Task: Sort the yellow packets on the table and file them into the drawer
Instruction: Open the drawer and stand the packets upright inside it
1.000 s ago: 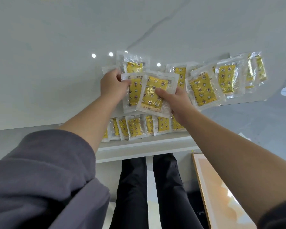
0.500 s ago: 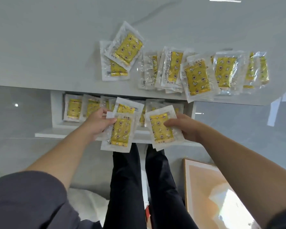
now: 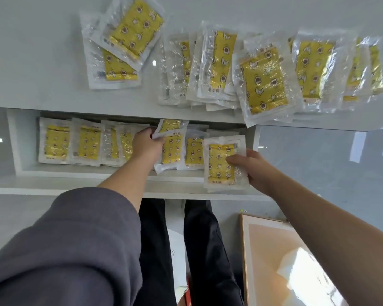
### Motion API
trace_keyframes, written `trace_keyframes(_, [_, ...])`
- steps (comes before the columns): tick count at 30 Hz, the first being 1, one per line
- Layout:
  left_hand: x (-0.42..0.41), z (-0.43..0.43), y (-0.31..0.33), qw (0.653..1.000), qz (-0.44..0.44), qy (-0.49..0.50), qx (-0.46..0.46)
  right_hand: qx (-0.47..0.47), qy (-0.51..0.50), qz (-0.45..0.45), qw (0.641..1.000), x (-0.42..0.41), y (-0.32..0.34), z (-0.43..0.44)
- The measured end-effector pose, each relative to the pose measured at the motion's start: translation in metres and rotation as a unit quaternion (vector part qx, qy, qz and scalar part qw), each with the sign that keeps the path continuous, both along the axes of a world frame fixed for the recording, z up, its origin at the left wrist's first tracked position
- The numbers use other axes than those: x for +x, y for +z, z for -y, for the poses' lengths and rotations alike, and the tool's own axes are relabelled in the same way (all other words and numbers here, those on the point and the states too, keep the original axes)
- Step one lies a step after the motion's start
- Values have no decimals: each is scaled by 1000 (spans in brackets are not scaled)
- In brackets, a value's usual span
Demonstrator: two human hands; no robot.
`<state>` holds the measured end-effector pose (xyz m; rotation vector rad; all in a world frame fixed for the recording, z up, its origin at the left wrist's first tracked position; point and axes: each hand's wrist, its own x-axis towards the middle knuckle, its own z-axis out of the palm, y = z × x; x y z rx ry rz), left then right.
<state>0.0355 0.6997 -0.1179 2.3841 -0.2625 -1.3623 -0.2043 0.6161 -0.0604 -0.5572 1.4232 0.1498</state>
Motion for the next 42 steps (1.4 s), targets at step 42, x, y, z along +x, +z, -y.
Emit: trace_keyframes(42, [213,-118,-1,907,247,-257,223,-141,303,-83,939,276,-58,-98])
